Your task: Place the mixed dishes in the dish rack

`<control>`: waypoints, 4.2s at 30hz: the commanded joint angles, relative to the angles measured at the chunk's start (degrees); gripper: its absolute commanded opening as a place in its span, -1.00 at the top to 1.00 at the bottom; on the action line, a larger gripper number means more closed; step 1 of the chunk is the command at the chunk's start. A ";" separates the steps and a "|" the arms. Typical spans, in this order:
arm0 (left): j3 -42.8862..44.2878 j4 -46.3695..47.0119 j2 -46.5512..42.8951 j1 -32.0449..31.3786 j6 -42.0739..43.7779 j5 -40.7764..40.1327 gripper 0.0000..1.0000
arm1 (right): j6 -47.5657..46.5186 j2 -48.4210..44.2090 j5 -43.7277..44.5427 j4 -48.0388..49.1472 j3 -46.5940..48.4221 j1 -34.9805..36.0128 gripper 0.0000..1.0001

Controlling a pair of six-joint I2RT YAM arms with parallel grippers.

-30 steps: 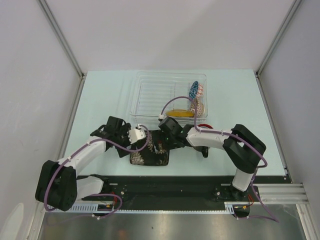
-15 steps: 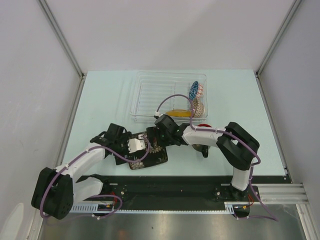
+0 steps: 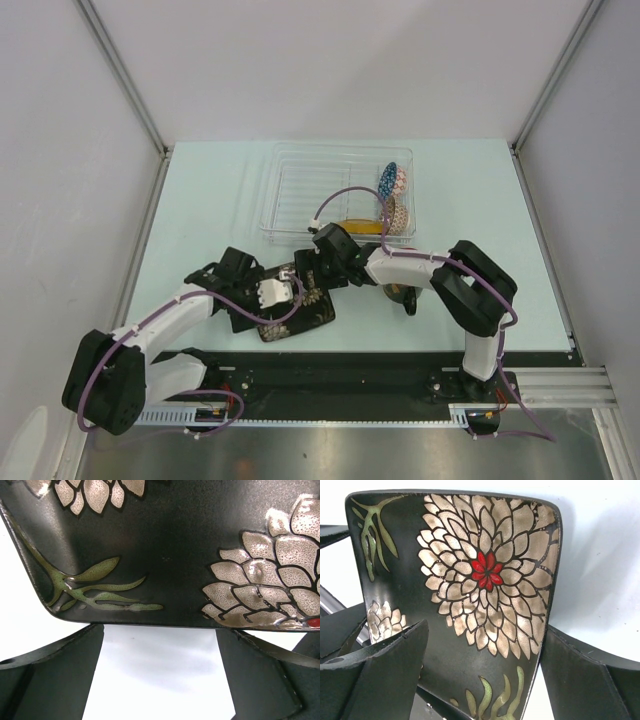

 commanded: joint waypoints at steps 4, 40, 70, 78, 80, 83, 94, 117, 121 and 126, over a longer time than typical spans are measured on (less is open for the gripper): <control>0.39 3.78 -0.11 -2.16 -2.98 6.54 -0.99 | 2.42 -3.07 -17.96 7.18 3.98 3.25 -0.74; 2.32 5.10 -0.28 -3.92 -6.59 6.02 -0.91 | 8.58 2.64 -31.59 13.61 7.58 2.46 1.00; 30.17 -5.09 -2.68 37.73 -21.26 24.18 -0.99 | -21.39 -15.44 -18.32 -3.65 11.72 0.26 1.00; 34.49 -4.83 0.15 38.88 -26.89 28.60 -0.99 | -35.35 -19.42 -17.09 -8.44 26.45 -4.11 1.00; 34.49 -4.57 0.85 38.80 -28.29 29.21 -0.99 | -41.06 -17.41 -15.08 -13.28 35.47 -5.27 1.00; 34.84 -4.66 2.87 38.62 -30.05 30.44 -0.99 | -58.79 -14.42 -8.24 -18.47 45.07 -5.71 1.00; 39.59 -0.01 10.78 28.78 -38.21 28.42 -0.98 | -98.79 -5.27 6.72 -16.72 54.52 -14.93 1.00; 43.99 8.35 25.73 24.65 -41.74 26.75 -0.93 | -110.79 8.09 13.76 -15.41 51.18 -21.35 1.00; 43.72 8.79 26.25 24.73 -41.74 26.75 -0.93 | -110.61 7.92 13.76 -15.06 49.69 -21.71 1.00; 43.28 8.53 25.47 24.65 -41.39 26.93 -0.93 | -110.61 8.35 13.15 -14.35 49.42 -22.50 1.00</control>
